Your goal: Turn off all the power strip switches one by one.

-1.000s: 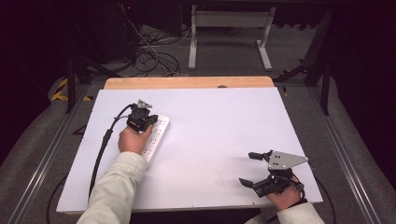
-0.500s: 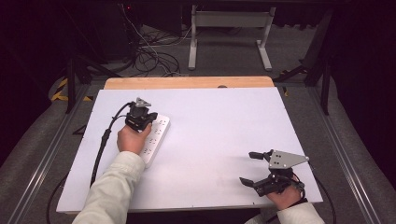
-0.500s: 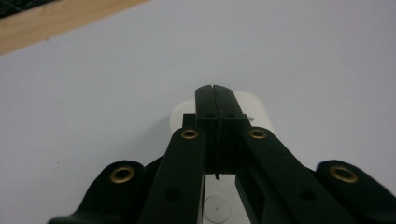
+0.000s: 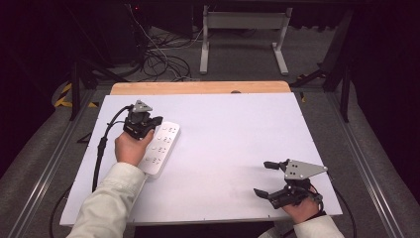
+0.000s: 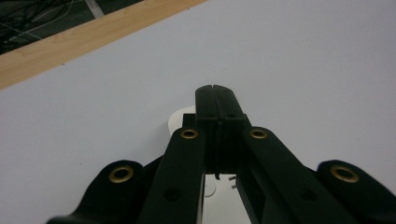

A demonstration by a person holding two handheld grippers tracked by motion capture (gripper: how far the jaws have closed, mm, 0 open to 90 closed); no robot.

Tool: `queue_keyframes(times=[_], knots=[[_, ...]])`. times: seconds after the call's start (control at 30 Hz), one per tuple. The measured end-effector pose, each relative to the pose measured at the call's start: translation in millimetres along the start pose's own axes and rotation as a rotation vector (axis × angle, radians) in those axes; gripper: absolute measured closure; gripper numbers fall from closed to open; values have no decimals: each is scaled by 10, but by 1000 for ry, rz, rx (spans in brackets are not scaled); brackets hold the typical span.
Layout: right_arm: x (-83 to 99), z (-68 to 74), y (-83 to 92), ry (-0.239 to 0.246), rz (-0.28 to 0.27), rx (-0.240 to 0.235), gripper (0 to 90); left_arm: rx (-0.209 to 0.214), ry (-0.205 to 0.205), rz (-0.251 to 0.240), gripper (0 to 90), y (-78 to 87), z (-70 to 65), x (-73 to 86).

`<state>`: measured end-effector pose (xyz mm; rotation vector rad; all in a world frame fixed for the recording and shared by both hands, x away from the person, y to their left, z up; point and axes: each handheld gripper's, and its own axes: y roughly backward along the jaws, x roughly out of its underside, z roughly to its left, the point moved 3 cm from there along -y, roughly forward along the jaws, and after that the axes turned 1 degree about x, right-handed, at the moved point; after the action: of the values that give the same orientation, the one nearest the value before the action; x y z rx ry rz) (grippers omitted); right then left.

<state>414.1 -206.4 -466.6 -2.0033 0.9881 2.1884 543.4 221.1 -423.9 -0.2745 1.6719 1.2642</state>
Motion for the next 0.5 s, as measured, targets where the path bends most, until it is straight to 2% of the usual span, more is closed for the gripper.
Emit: queue_keyframes(times=[0.03, 0.07, 0.13, 0.23, 0.27, 0.33, 0.43, 0.5], knots=[[-2, 6, -1, 2, 0, 0, 78, 0, 0, -8, 874, 19, -3, -8], [-2, 12, 1, 6, 2, 1, 78, 16, 20, -12, 714, 35, -12, -11], [2, 19, 10, 7, 2, 2, 78, 41, 4, -21, 706, 83, -38, -7], [5, 6, 28, -2, -8, 4, 78, 32, -26, -57, 651, 175, -107, -8], [4, 3, 30, -2, -9, 5, 78, 36, -20, -67, 630, 210, -125, -9], [3, 4, 23, 1, -6, 4, 78, 71, -11, -86, 601, 287, -149, -10], [0, 11, 16, 3, -3, 3, 78, 88, -5, -112, 561, 400, -196, 16], [0, 14, 19, 1, -5, 4, 78, 97, -8, -143, 492, 473, -213, 44]])
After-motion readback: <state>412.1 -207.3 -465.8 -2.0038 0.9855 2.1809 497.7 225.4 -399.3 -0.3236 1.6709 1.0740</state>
